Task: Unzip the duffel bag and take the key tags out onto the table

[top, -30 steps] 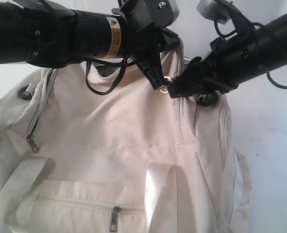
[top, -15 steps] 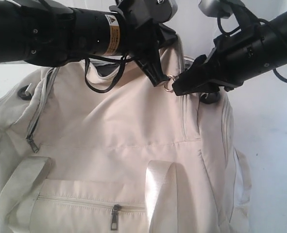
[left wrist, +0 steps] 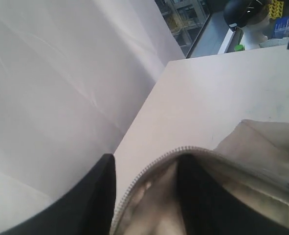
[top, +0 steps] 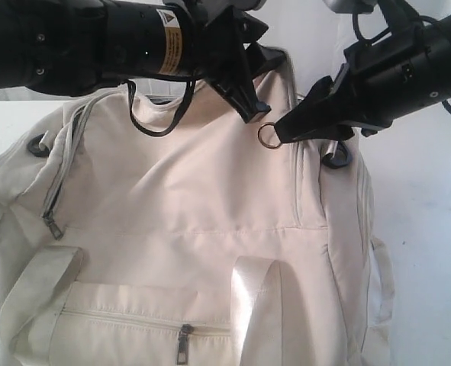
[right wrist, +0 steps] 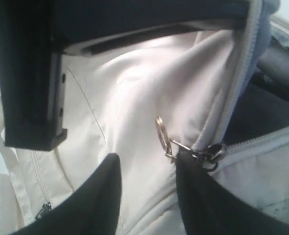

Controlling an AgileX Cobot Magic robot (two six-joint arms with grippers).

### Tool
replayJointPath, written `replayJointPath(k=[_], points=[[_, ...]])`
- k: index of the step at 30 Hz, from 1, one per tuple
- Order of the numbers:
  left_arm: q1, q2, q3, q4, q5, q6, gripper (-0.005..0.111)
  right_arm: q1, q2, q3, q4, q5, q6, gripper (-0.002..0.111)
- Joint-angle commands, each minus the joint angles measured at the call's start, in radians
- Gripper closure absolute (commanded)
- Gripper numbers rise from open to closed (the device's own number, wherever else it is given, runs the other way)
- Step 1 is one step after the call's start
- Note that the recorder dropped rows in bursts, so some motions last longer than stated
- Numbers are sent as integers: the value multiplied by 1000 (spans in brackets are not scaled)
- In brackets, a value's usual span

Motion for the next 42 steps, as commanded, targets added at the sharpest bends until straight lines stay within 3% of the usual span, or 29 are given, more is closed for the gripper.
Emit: replayJointPath(k=[1, 7, 13, 20, 28, 36, 42], points=[[3, -27, -13, -5, 22, -20, 74, -4, -12, 7, -38, -46, -12, 73], [3, -27, -13, -5, 22, -20, 81, -4, -14, 7, -44, -12, -10, 73], [21, -38, -13, -5, 67, -20, 81, -4, -16, 7, -42, -4, -12, 72], [154, -118, 106, -5, 79, -112, 59, 43, -16, 7, -35, -23, -62, 61], [282, -163, 296, -5, -111, -216, 58, 59, -16, 7, -50, -100, -144, 61], [361, -163, 403, -5, -91, -218, 58, 70, 0, 7, -58, -159, -278, 61], [393, -163, 403, -5, -117, -222, 58, 188, 82, 7, -163, -280, -300, 60]])
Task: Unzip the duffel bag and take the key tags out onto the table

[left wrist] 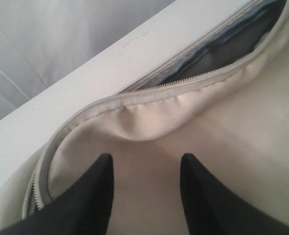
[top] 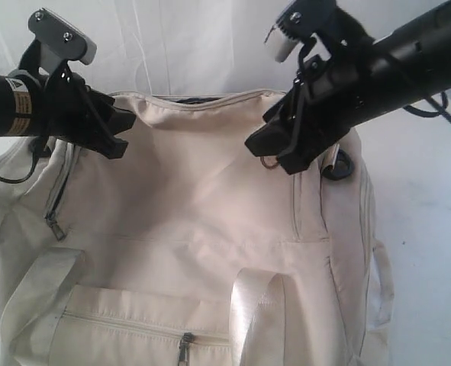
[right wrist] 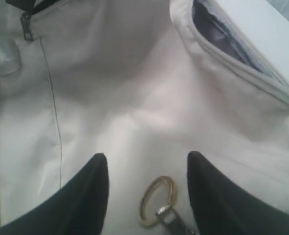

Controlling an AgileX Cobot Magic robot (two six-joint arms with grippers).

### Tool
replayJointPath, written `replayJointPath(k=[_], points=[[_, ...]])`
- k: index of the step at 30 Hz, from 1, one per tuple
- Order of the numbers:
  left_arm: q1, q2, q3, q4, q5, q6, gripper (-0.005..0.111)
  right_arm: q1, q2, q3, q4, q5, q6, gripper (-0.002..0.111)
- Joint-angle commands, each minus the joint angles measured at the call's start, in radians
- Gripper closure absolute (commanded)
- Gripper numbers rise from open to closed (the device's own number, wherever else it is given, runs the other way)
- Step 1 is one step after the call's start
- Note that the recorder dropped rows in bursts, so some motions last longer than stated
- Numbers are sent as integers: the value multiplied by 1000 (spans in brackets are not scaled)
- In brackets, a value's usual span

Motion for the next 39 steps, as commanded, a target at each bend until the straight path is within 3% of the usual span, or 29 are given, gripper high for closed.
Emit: replayJointPath(k=[1, 9, 17, 35, 39], points=[[7, -12, 6, 9, -15, -12, 58, 50, 28, 7, -93, -85, -10, 60], [7, -12, 6, 9, -2, -12, 58, 52, 40, 7, -307, -73, 127, 60], [7, -12, 6, 9, 0, -12, 58, 52, 40, 7, -340, 29, 159, 62], [7, -12, 6, 9, 0, -12, 58, 52, 40, 7, -405, 30, 200, 106], [7, -12, 6, 9, 0, -12, 58, 52, 36, 1, -399, 23, 211, 108]])
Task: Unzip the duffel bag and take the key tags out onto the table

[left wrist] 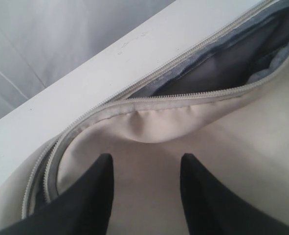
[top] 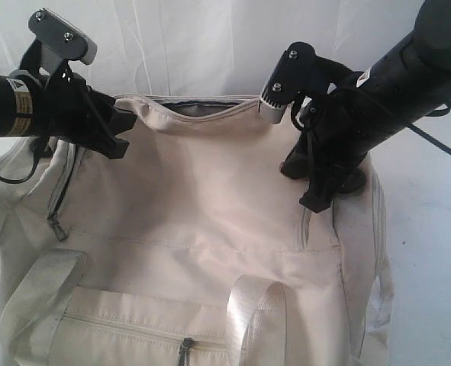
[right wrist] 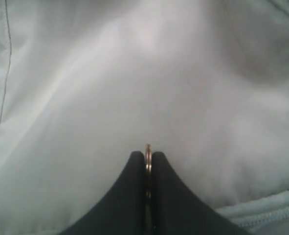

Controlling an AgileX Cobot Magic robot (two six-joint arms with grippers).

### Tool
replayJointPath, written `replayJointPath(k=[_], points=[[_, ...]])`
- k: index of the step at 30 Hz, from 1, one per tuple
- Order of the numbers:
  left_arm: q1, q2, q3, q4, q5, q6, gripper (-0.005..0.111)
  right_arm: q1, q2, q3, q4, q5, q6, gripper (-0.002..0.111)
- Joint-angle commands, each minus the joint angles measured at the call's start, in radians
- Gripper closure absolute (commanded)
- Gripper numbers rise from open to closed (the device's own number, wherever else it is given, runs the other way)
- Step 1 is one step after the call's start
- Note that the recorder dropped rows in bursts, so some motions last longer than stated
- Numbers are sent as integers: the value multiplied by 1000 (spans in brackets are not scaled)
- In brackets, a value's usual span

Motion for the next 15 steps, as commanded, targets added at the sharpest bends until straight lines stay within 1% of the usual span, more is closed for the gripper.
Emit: replayJointPath(k=[1, 7, 15], points=[[5, -12, 6, 9, 2, -8, 58, 0, -10, -5, 13, 7, 15, 108], [5, -12, 6, 9, 0, -8, 58, 0, -61, -48, 51, 122, 42, 108], [5, -12, 6, 9, 0, -8, 58, 0, -113, -55, 96, 367, 84, 108]])
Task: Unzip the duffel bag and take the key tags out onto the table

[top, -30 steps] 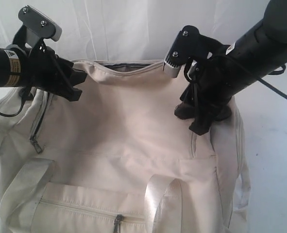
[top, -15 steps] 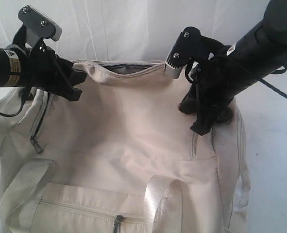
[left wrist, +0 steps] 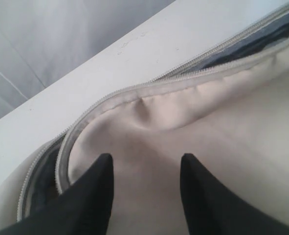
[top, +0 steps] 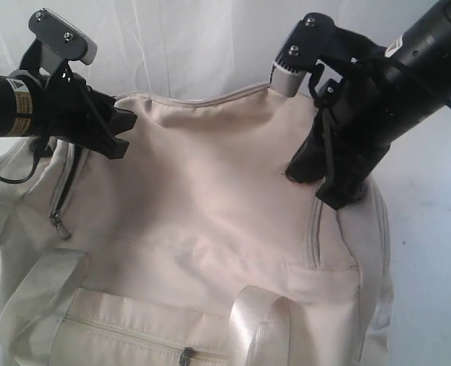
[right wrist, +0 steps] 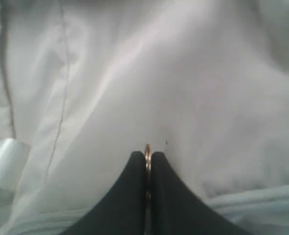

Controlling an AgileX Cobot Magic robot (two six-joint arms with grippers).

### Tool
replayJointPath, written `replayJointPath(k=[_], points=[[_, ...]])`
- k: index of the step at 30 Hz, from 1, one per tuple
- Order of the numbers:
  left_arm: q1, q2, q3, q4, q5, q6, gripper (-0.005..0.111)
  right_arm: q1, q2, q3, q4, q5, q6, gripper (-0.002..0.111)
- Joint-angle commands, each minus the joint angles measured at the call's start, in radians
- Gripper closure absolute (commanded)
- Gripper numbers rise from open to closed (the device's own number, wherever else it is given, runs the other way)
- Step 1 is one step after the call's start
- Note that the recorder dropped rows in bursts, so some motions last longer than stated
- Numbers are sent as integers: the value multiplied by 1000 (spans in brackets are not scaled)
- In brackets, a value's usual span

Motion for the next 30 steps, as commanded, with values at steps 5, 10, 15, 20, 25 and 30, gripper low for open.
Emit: replayJointPath(k=[5, 10, 15, 20, 25, 30], points=[[5, -12, 6, 9, 0, -8, 58, 0, -24, -4, 110, 203, 19, 108], [5, -12, 6, 9, 9, -5, 58, 0, -26, -2, 113, 206, 58, 108], [5, -13, 6, 9, 13, -5, 58, 0, -28, 26, 153, 206, 105, 108], [5, -36, 6, 9, 56, -5, 58, 0, -40, 87, 164, 206, 219, 108], [5, -61, 6, 9, 73, -5, 58, 4, -90, 184, 190, 206, 219, 108], [5, -71, 6, 9, 75, -5, 58, 63, -151, 276, 245, 206, 213, 108]])
